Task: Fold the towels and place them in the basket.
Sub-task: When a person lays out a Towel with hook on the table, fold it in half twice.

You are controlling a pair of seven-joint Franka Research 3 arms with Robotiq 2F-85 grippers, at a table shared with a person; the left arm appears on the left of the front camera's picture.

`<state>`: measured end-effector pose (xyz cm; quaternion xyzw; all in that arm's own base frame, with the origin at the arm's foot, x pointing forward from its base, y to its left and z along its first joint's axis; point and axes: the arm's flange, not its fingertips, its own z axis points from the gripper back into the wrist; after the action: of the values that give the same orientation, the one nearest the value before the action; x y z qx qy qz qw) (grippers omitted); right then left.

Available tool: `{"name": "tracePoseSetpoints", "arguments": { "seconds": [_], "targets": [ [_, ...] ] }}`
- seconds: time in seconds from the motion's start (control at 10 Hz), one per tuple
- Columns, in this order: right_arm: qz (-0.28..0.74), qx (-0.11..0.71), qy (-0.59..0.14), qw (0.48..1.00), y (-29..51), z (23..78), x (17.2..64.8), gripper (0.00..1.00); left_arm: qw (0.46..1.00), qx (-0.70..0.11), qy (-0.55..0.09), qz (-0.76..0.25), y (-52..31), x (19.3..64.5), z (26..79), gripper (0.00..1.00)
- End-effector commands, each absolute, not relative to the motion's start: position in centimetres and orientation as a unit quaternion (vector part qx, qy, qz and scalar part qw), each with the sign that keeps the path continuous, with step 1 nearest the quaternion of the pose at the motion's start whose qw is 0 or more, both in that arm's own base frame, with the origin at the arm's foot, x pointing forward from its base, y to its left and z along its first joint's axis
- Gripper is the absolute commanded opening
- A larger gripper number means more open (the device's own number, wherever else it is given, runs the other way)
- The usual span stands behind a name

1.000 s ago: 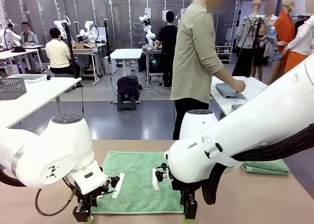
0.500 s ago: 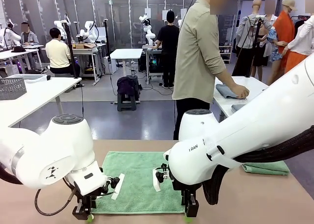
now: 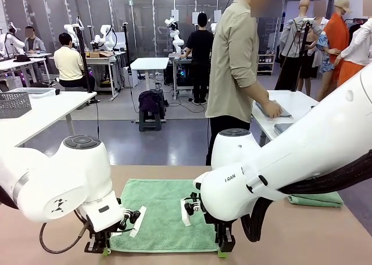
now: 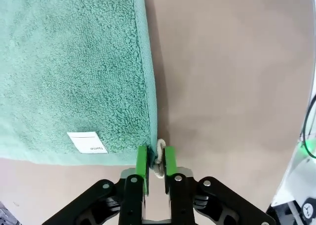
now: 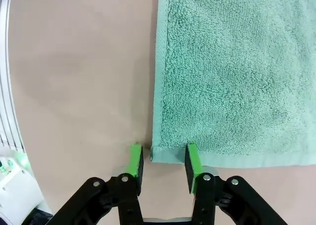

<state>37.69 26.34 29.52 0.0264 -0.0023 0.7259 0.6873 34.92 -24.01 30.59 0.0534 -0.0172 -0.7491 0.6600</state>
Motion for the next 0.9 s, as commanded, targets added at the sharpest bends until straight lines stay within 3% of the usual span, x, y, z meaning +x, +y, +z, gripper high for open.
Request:
{"name": "tracePoseSetpoints", "arguments": {
  "seconds": [0.0, 0.1, 0.2, 0.3, 0.4, 0.5, 0.6, 0.8],
  "targets": [
    [0.721, 0.010, -0.006, 0.693, 26.5, 28.4, 37.9, 0.45, 0.664, 0.068, -0.024, -0.745, -23.8, 34.6, 30.1, 0.18],
    [0.720, 0.011, -0.004, 0.694, 26.5, 28.4, 38.0, 0.45, 0.663, 0.071, -0.022, -0.745, -23.8, 34.6, 30.1, 0.18],
    [0.718, 0.013, -0.003, 0.696, 26.5, 28.4, 38.0, 0.26, 0.666, 0.074, -0.017, -0.742, -23.9, 34.7, 30.1, 0.00],
    [0.718, 0.011, -0.005, 0.696, 26.5, 28.4, 38.0, 0.26, 0.663, 0.073, -0.020, -0.744, -23.9, 34.6, 30.2, 0.00],
    [0.717, 0.011, -0.006, 0.697, 26.6, 28.5, 38.0, 0.07, 0.663, 0.074, -0.021, -0.744, -24.0, 34.6, 30.2, 0.00],
    [0.717, 0.015, -0.005, 0.696, 26.5, 28.5, 38.0, 0.21, 0.663, 0.074, -0.020, -0.745, -24.0, 34.6, 30.3, 0.00],
    [0.717, 0.016, -0.004, 0.697, 26.5, 28.5, 38.0, 0.00, 0.661, 0.073, -0.017, -0.747, -24.0, 34.6, 30.3, 0.00],
    [0.723, 0.024, -0.011, 0.690, 26.2, 29.5, 38.2, 0.01, 0.662, 0.057, -0.017, -0.747, -24.1, 34.8, 30.6, 0.00]
  ]
}}
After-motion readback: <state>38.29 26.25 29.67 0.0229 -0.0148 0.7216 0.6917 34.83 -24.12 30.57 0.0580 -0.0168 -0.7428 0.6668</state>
